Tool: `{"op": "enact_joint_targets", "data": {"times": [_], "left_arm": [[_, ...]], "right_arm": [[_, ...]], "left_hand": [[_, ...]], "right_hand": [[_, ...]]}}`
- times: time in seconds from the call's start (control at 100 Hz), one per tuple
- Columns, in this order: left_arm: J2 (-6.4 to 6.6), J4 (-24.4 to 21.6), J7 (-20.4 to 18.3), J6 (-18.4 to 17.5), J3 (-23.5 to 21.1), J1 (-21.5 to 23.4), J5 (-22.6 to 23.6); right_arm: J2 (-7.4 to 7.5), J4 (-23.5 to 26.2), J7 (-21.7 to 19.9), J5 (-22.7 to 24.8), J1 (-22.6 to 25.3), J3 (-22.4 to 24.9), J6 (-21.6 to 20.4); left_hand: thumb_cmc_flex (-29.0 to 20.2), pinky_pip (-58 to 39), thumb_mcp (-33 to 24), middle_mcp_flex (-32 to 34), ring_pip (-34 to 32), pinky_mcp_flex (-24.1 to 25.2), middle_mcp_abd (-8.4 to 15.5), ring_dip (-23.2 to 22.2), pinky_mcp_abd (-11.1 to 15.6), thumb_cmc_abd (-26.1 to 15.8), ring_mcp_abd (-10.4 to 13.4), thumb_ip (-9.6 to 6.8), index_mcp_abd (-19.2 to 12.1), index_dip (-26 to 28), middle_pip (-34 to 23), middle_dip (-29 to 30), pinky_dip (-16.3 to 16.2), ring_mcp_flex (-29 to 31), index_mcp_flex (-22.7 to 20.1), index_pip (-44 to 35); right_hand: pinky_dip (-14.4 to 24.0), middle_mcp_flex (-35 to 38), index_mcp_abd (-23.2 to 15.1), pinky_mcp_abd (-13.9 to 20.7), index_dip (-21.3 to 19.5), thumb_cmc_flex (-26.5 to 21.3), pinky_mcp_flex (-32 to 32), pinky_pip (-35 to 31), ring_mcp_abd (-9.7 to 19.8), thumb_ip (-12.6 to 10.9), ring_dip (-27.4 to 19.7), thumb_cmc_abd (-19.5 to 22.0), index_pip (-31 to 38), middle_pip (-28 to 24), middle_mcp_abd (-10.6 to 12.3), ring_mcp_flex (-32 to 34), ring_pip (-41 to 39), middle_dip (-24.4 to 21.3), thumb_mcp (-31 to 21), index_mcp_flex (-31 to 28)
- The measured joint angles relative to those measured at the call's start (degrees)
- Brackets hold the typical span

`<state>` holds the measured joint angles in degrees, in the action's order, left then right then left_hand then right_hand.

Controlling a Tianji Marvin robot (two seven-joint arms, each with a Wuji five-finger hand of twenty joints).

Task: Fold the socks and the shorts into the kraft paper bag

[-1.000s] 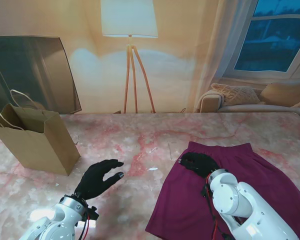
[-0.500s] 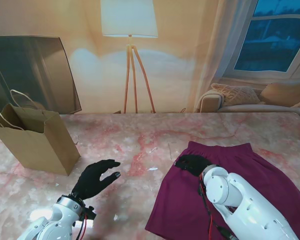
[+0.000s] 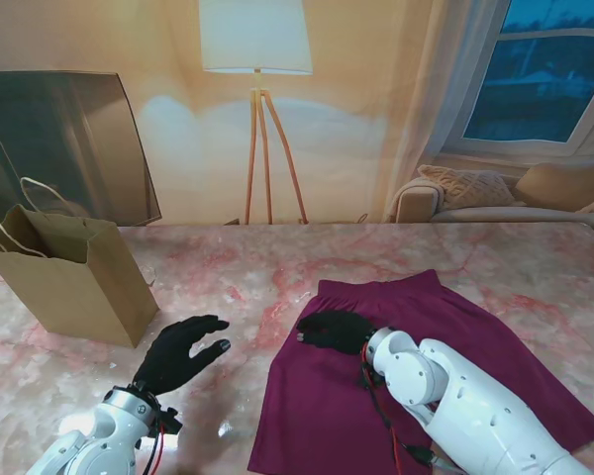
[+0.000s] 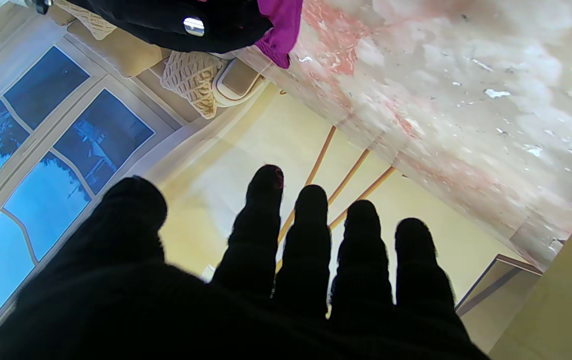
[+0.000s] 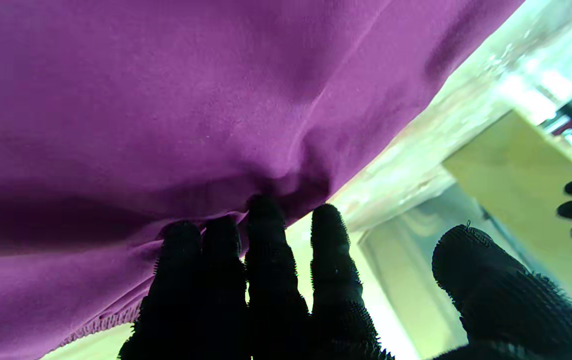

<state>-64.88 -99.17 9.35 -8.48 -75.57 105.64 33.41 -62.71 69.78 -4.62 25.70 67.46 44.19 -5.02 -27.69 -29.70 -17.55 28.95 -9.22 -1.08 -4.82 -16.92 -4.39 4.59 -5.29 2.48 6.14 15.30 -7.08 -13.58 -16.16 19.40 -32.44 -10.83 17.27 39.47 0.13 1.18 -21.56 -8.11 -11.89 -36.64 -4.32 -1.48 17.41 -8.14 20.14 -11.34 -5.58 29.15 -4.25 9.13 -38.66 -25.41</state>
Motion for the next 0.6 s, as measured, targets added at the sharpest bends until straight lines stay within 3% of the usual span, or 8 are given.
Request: {"op": "enact_joint_targets", "data": {"times": [0.16,0.33,0.6], "left_arm": [[0.23,0.68,-1.86,0.03,-0.12,-1.08,0.17],[0.49,1.74,-2.94,-0.03,-0.01,-2.62,0.00],[1.27,4.31,-7.93,-2.39,1.37,-5.92,-2.82]], "right_arm": [[-1.45,-3.49,1.00,-3.13,-3.37,-5.85,-6.34],[-3.40,-7.00,2.22,-4.44,-5.66,-10.57,-13.42],[-5.18,-9.08,2.63,-5.61,-6.38,-14.79,-21.55]], "left_hand": [[-3.16,0.00,-2.45,0.04,0.00,-0.02,0.00,0.00,1.03,-0.02,0.08,0.00,0.06,0.00,-0.03,0.00,0.00,0.01,-1.36,-0.66],[-5.13,-0.48,-3.35,0.76,-0.16,0.02,0.00,0.00,1.50,-3.78,0.61,0.00,0.09,0.01,-0.43,-0.15,0.00,0.02,-1.62,-1.28],[-16.00,0.03,14.27,6.53,-0.42,2.18,0.04,0.00,2.25,-11.30,1.30,0.00,-0.52,0.07,-1.66,-1.18,0.10,0.03,-5.31,-4.46]], "right_hand": [[-0.50,-0.01,-0.04,1.91,0.00,0.00,0.57,1.63,1.31,0.00,0.00,0.00,0.00,-0.38,0.18,-0.04,0.00,0.04,-0.06,0.00],[-1.08,-0.01,-0.09,3.10,0.00,0.00,0.84,3.25,2.27,0.00,0.00,0.00,0.00,-0.86,0.83,-0.02,0.01,0.06,-0.36,0.00],[-1.24,0.75,-2.17,4.02,-0.50,0.00,0.84,4.27,3.46,0.00,0.11,0.00,0.88,-1.52,3.27,1.18,-0.46,0.64,-1.99,0.00]]}}
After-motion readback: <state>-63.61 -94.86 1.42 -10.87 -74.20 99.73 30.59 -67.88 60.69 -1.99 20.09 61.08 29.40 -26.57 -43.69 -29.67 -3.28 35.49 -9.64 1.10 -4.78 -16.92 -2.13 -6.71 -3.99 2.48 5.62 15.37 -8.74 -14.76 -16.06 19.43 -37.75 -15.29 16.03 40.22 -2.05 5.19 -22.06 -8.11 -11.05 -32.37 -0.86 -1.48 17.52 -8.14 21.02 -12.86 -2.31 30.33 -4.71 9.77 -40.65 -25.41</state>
